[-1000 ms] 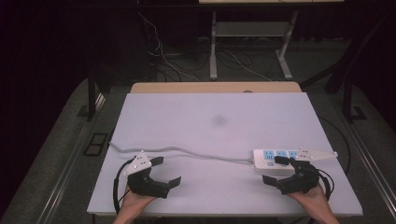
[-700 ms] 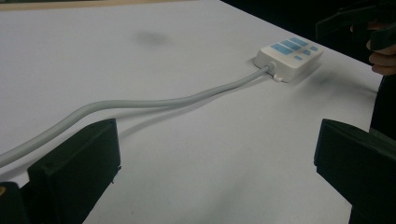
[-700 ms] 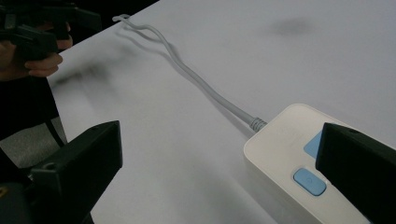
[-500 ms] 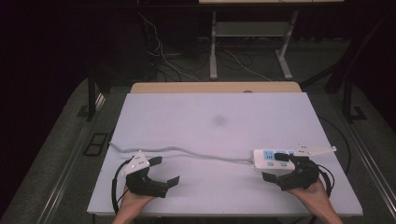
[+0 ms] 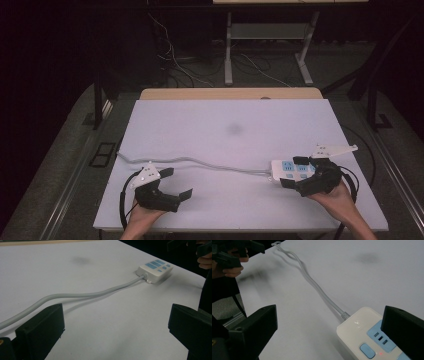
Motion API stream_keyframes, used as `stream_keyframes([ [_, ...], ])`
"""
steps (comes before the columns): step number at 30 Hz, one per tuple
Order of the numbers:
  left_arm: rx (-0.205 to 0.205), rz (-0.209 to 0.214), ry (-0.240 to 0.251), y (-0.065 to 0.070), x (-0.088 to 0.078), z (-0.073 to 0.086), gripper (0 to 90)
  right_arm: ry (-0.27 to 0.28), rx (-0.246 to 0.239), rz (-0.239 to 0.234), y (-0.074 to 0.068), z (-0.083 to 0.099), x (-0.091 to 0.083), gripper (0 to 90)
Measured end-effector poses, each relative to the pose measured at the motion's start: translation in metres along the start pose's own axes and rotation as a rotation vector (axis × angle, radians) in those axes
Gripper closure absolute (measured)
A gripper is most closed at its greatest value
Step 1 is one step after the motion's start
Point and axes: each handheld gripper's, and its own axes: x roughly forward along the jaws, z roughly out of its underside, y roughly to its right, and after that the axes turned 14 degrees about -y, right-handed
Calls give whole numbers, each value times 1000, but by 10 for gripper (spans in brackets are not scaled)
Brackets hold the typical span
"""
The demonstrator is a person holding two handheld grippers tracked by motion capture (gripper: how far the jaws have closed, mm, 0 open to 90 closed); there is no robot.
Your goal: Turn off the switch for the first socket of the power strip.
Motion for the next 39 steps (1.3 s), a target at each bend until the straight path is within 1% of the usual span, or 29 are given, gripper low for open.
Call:
stream_keyframes([
  [5,-1,1,1,0,0,0,0,-19,-6,-1,3,-4,1,4],
  [8,-2,3,4,0,0,0,0,-40,-10,1,5,-6,2,4],
  [9,-1,3,2,0,0,0,0,-57,-12,0,8,-8,3,4],
  [10,0,3,1,0,0,0,0,-57,-12,0,8,-8,3,4],
  [12,1,2,0,0,0,0,0,-78,-12,-1,10,-10,4,4],
  [14,1,2,1,0,0,0,0,-83,-17,1,11,-11,4,4],
  [16,1,0,1,0,0,0,0,-104,-20,1,14,-14,3,4],
  [20,0,-2,5,0,-1,0,0,-126,-23,3,17,-16,4,4],
  [32,0,-2,-1,-1,1,0,0,-174,-33,-7,24,-18,11,4],
  [33,0,-1,-1,-1,1,0,0,-190,-38,-3,26,-18,11,4],
  [36,0,-2,-1,-1,1,0,0,-207,-42,0,27,-19,12,4],
  [39,0,-2,-1,-1,1,0,0,-253,-61,11,29,-21,12,6],
])
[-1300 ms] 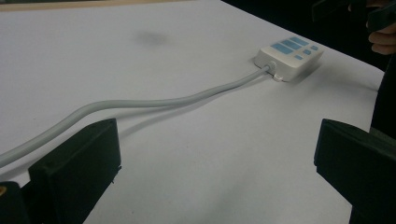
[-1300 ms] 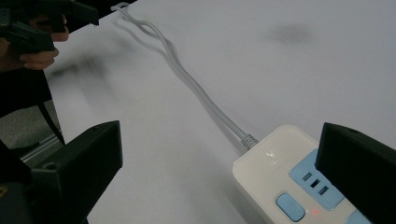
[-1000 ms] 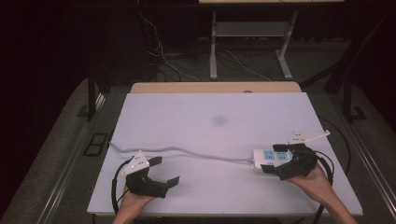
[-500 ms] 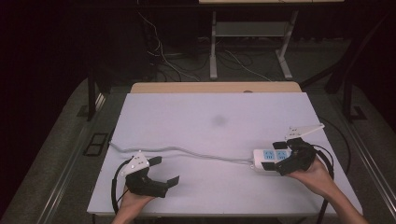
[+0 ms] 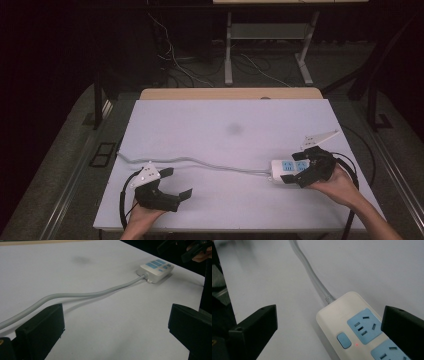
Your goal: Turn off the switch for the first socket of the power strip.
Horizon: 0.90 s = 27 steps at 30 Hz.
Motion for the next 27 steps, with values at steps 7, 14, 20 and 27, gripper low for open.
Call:
stream_keyframes([
  [7,3,-3,5,0,0,0,0,-64,-47,17,4,-6,-7,146],
  [14,1,-5,6,0,0,0,0,-84,-65,23,8,-9,-16,252],
  [20,4,-3,-3,-1,1,0,0,-102,-87,17,11,-12,-25,514],
  [27,10,-4,-7,0,2,0,0,-94,-100,1,12,-11,-29,734],
])
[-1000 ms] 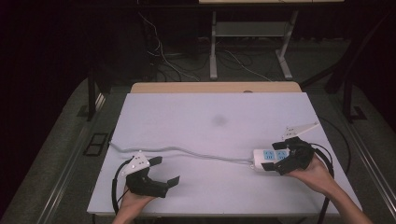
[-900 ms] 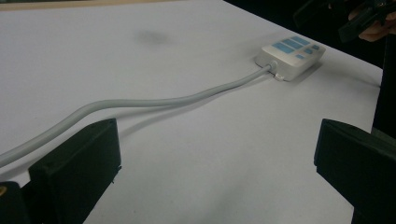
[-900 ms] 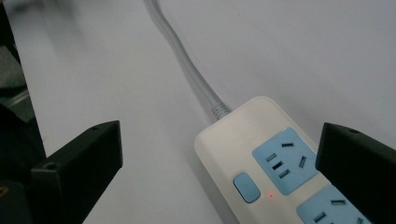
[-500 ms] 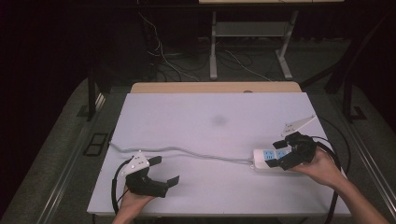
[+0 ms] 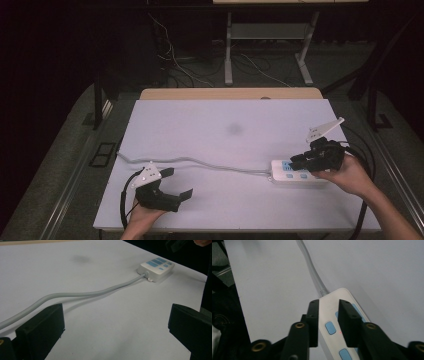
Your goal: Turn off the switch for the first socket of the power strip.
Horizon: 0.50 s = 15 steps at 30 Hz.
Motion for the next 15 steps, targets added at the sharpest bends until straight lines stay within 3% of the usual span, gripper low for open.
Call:
stream_keyframes([
  [4,1,-1,1,0,0,0,0,3,0,1,2,0,1,886],
  [15,6,-1,-1,0,0,0,0,-38,-7,7,7,0,14,897],
])
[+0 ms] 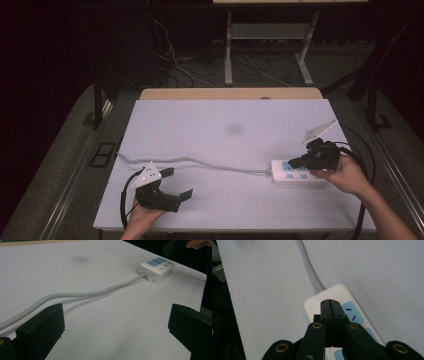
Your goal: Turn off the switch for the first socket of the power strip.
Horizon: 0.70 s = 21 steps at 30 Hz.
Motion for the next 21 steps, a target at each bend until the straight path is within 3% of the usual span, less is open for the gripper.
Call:
stream_keyframes([
  [21,3,-1,-2,0,0,0,0,-43,34,-43,9,9,26,897],
])
